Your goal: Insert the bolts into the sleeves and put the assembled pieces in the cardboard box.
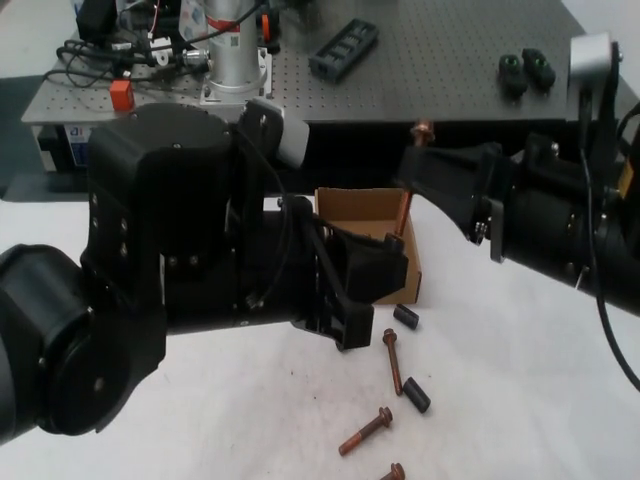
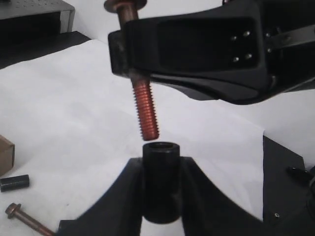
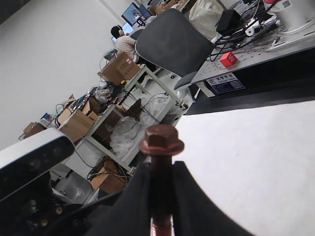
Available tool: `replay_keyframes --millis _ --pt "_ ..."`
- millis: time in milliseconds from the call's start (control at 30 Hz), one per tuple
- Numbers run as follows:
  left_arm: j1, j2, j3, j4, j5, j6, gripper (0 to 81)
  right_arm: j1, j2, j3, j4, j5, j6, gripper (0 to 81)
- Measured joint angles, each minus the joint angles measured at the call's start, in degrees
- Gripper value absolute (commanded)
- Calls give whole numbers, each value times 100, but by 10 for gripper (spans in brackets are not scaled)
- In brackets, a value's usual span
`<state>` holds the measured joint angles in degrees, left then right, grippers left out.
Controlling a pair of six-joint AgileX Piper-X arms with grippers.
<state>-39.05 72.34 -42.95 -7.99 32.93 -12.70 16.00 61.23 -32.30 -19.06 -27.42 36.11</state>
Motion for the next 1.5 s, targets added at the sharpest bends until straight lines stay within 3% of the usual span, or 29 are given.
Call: replay_keyframes --millis 533,600,700,733,900,1033,1133,1233,1367,1500 --pt "0 3 25 37 -91 -44 7 0 0 -15 545 -624 -133 1" --pt "-14 3 54 76 -109 -44 7 0 0 -15 615 -749 -256 113" --pt "-24 3 55 56 -213 -44 7 0 0 -15 702 -1002 -301 428" --pt "-24 3 55 46 -264 -44 7 0 0 -23 702 -1058 -302 461" --pt "-13 33 55 -37 -545 -44 7 -215 -28 -23 960 -1183 -288 384" --pt "114 369 -82 -346 -966 -470 7 -707 -336 -23 1738 -1251 -405 384" --pt "393 1338 -828 -251 -1214 -1039 7 -943 -548 -23 2276 -1224 -865 384" --pt "530 2187 -1844 434 -1546 -1380 7 -1153 -791 -23 3381 -892 -1522 384" --pt "573 3783 -3819 2264 -2106 -899 7 -1182 -840 -23 4446 -189 -2148 384" --pt "579 4854 -5356 3378 -2575 -270 7 -786 -493 -23 5632 1431 -3157 384"
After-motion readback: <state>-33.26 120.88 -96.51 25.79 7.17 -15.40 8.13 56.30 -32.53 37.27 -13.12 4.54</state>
